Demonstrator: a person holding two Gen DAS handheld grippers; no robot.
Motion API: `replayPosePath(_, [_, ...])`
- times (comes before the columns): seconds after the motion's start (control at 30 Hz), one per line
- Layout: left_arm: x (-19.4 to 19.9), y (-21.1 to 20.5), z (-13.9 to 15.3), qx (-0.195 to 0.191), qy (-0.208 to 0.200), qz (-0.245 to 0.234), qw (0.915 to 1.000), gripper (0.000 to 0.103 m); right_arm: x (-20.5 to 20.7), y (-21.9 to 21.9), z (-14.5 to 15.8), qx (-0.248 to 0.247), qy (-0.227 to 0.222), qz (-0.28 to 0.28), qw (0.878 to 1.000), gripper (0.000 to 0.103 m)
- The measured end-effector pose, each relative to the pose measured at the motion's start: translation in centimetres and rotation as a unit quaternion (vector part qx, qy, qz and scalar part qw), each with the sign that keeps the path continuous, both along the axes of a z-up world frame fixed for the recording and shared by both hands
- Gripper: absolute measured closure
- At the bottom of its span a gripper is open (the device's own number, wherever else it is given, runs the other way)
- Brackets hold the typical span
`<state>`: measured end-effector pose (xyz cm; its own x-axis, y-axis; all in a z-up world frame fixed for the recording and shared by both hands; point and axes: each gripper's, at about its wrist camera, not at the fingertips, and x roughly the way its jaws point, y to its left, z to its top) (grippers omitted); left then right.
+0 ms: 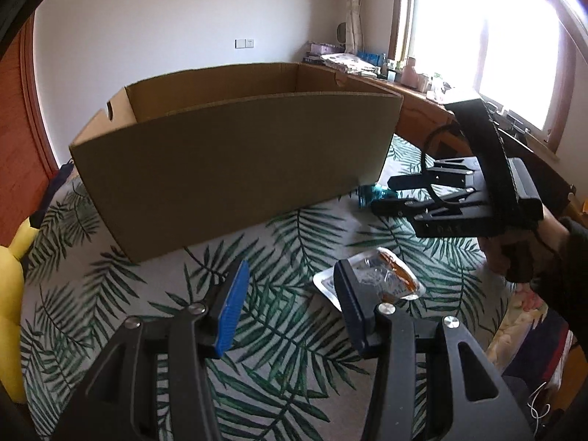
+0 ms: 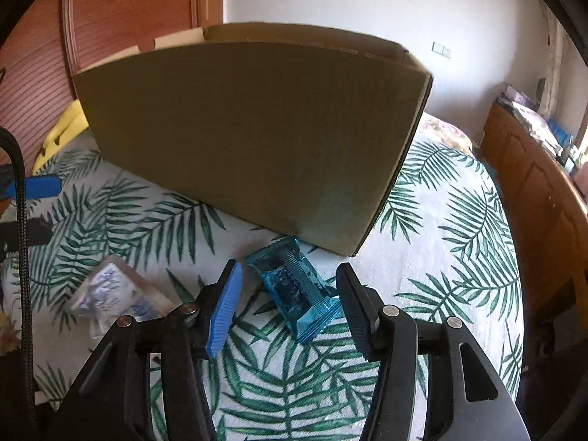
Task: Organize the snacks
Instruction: 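Move the right tool to the blue-wrapped snack while the left tool nears a clear packet, then close the right tool on the blue snack while the left tool grips the clear packet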
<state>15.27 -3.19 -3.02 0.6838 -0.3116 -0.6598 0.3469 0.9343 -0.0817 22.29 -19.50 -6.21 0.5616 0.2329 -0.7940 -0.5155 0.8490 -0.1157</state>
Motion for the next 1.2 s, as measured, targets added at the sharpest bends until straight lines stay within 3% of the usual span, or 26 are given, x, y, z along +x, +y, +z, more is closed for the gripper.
replayPosePath(0.1, [-0.1,-0.4,-0.3,-0.003,0.006,-0.001,1.0,0.055,0.2,0.1,-0.6,-0.013,0.005,-0.002,1.0,0.058])
replayPosePath(0.17, [-0.2,-0.7,-0.3,0.0,0.006,-0.005,1.0,0.055,0.2,-0.2,-0.6,-0.003,0.007,-0.005,1.0,0.073])
replayPosePath(0.27, [-0.5,-1.2,-0.2,0.007,0.001,-0.009,0.9999,0.055,-0.5,-0.6,-0.5,-0.003,0.004,-0.008,1.0,0.079])
replayPosePath(0.53, [-1.4,-3.4,-0.5,0.017,0.011,-0.058,0.9981,0.054,-3.8,-3.5,0.6,0.029,-0.011,-0.024,0.999,0.08])
replayPosePath(0.87, [-1.9,-5.5,-1.5,0.048,0.038,-0.108,0.9922,0.053,-3.6,-4.4,0.1,0.044,-0.009,-0.048,0.998,0.079])
replayPosePath(1.2, [0.2,-6.9,-2.1,0.082,0.047,-0.095,0.991,0.053,-3.9,-4.2,-0.1,0.035,-0.016,-0.051,0.998,0.079])
